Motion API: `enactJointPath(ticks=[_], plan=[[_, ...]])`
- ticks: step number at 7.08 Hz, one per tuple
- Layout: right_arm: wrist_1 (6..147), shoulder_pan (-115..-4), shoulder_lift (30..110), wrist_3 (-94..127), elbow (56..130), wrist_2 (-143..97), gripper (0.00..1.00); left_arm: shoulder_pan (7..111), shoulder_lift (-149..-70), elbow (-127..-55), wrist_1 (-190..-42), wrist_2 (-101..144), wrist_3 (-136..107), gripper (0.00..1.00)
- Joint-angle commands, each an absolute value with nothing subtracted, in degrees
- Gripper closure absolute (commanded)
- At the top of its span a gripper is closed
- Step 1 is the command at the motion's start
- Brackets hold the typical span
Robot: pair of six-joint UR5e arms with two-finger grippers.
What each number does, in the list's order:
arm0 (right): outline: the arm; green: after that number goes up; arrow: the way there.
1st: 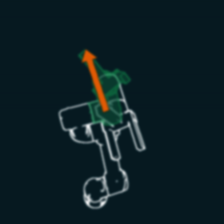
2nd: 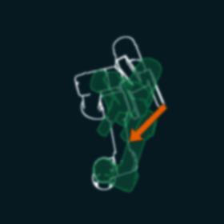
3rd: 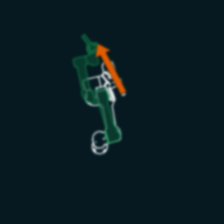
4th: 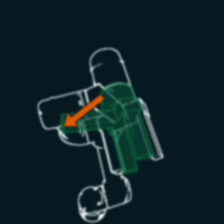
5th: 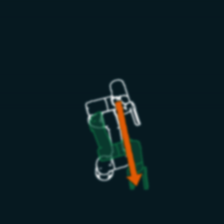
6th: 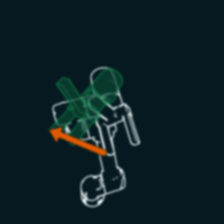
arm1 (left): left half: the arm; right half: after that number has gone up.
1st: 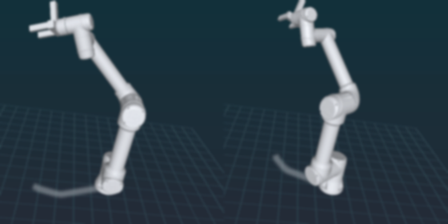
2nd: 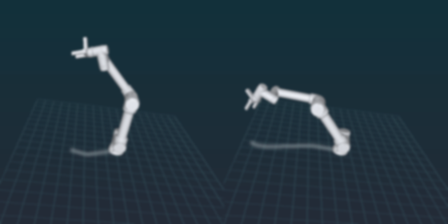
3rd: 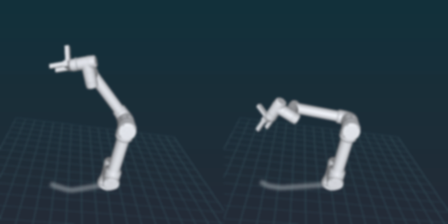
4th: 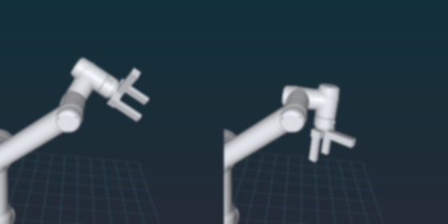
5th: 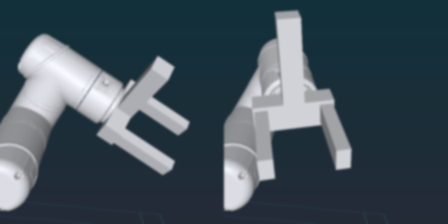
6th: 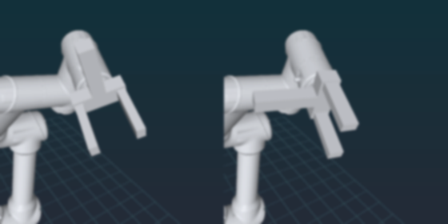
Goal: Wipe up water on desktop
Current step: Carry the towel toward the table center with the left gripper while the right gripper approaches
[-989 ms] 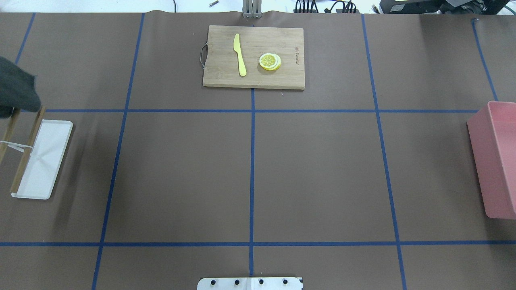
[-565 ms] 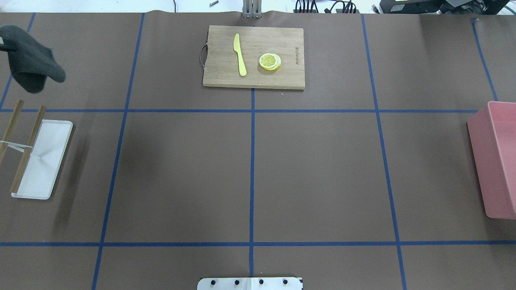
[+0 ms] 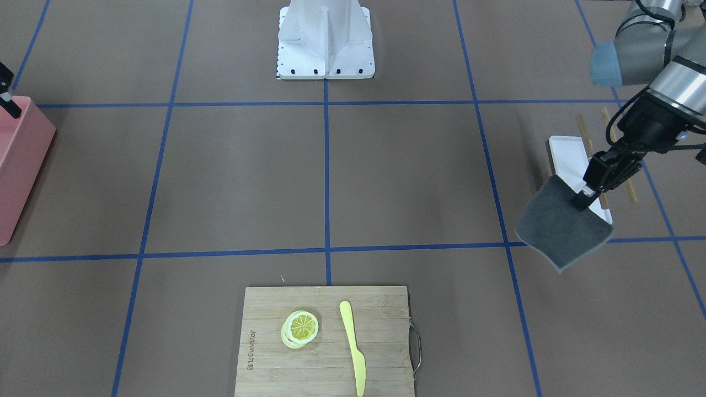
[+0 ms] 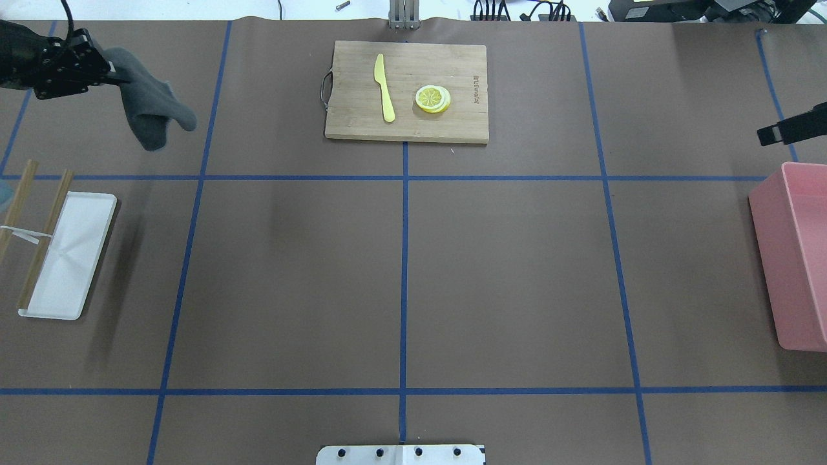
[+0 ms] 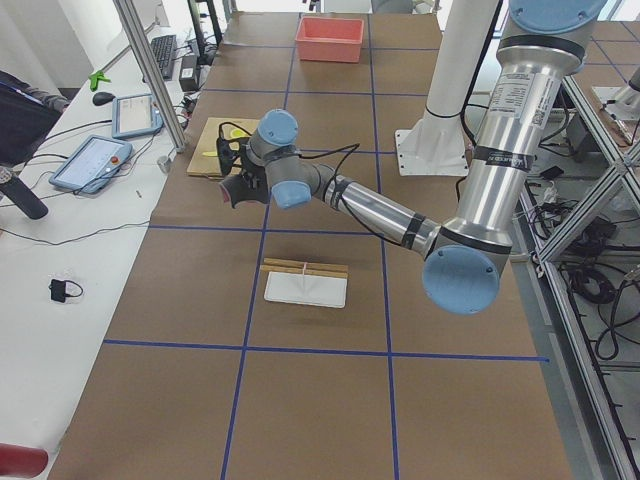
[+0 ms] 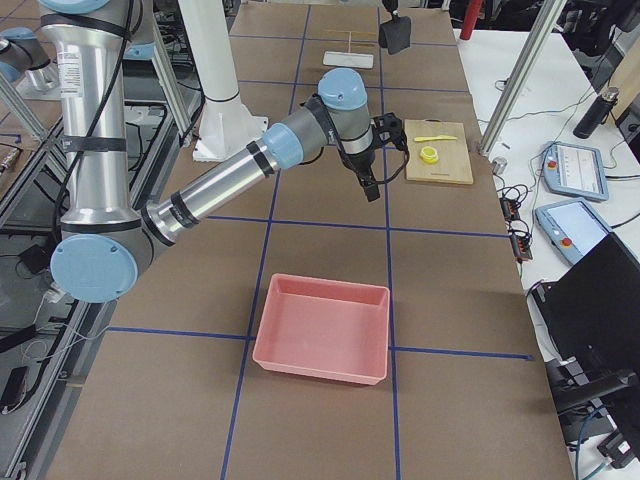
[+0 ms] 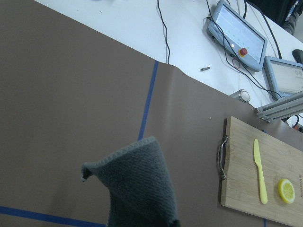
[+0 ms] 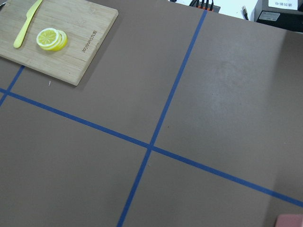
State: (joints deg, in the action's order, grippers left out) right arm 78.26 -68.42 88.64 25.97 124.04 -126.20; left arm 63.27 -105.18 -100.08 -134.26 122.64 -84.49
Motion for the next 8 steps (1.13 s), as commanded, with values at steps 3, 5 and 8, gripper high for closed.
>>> enactJointPath(ticks=[3,5,8], plan=[[72.77,-41.46,78.95,35.77,123.67,-96.74,0.01,49.96,-117.48,-100.02,-129.64,114.88,-100.86,1.0],[72.86,-29.76,75.51,34.89,123.49,-83.13,0.01,46.51,-121.19,-100.19,-129.73,114.79,-106.33,1.0],[73.21,-22.68,72.17,31.65,119.9,-71.03,0.03,38.87,-125.85,-100.8,-129.73,111.01,-109.86,1.0]])
